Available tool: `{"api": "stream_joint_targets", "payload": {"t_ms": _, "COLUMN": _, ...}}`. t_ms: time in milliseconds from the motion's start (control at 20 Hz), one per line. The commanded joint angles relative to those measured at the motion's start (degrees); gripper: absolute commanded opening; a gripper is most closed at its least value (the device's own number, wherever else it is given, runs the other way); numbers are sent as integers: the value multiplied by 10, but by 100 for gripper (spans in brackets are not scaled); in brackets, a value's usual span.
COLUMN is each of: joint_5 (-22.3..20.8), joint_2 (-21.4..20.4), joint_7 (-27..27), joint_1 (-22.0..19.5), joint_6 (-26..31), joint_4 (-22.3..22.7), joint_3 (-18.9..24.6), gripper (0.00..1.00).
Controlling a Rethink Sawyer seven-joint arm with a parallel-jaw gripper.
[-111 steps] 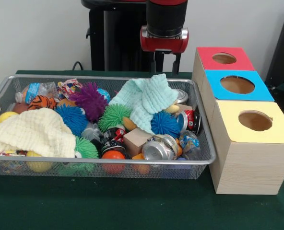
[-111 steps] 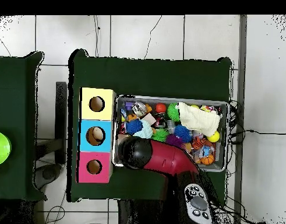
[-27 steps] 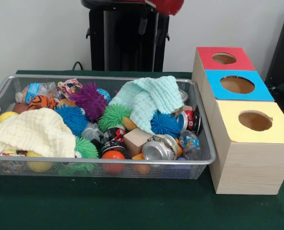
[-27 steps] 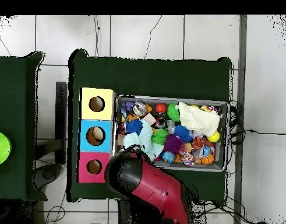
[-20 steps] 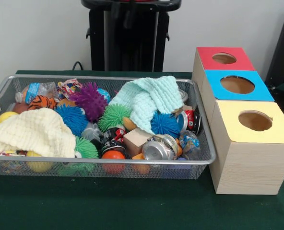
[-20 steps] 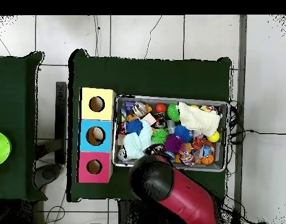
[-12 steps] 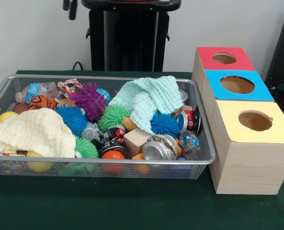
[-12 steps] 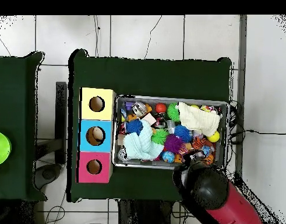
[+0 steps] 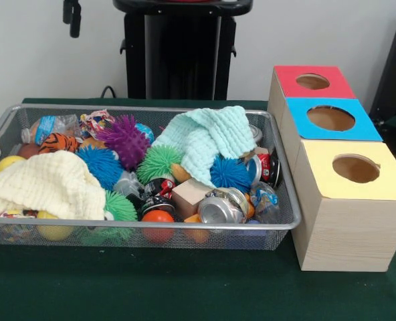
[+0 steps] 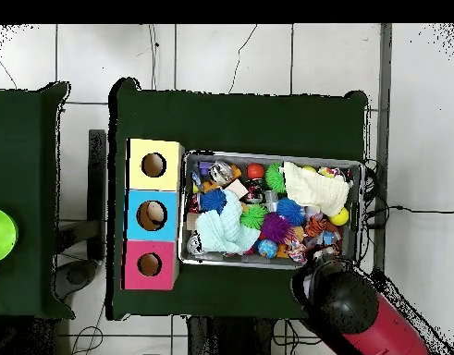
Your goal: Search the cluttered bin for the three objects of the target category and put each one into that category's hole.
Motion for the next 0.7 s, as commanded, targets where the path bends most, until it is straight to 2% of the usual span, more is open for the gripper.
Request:
{"api": "stream_joint_targets", "payload": {"t_ms": 50, "joint_5": -36, "joint_2": 40, "joint_7": -7, "joint_1": -31, "joint_6": -78, "joint_4": 77, "joint_3": 112, "gripper": 100}}
{"api": "stream_joint_targets", "payload": {"t_ms": 450, "joint_5": -58, "joint_2": 104, "joint_7": 1, "joint_1": -116, "joint_6": -169, "joint_4": 89, "joint_3": 204, "gripper": 100}}
{"api": "stream_joint_targets", "payload": {"t_ms": 700, "joint_5": -83, "joint_2": 122, "joint_7": -7, "joint_1": -144, "joint_6": -165, "joint_4": 69, "joint_3": 224, "gripper": 100}}
